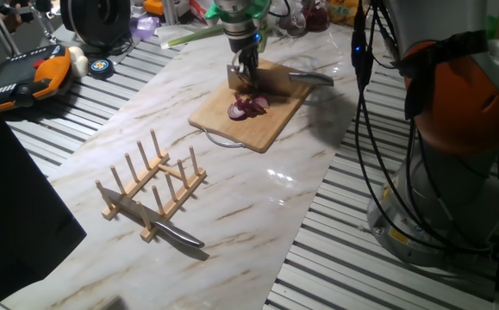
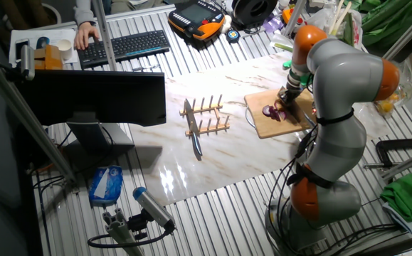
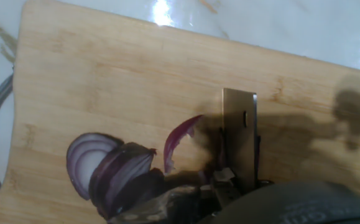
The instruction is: Chop the onions
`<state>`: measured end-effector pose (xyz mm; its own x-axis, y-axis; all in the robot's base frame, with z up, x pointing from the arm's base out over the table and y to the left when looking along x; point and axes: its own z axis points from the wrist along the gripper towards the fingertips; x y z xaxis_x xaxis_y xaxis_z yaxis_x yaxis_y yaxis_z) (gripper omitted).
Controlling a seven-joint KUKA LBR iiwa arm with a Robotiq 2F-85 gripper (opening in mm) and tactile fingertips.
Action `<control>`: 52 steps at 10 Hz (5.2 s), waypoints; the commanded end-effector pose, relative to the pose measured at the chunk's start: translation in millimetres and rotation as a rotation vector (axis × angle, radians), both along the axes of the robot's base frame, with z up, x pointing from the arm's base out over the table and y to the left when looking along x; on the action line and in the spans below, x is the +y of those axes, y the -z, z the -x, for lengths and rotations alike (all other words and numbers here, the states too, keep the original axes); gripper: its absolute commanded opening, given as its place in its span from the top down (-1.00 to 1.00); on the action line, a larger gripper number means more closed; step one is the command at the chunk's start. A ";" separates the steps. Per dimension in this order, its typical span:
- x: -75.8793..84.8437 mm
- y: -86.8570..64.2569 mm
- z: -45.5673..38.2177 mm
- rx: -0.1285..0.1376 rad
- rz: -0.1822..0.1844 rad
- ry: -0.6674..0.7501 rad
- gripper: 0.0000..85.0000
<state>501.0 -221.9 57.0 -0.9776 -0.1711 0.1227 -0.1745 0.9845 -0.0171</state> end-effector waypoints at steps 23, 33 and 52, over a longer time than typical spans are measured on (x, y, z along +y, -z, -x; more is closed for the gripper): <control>-11.2 2.0 -3.5 -0.006 0.014 0.024 0.98; -4.9 -18.3 -12.4 -0.061 -0.005 0.074 0.54; -5.6 -7.8 -9.1 -0.013 0.008 0.082 0.98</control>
<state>511.1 -227.5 65.1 -0.9902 -0.0896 0.1074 -0.0930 0.9953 -0.0271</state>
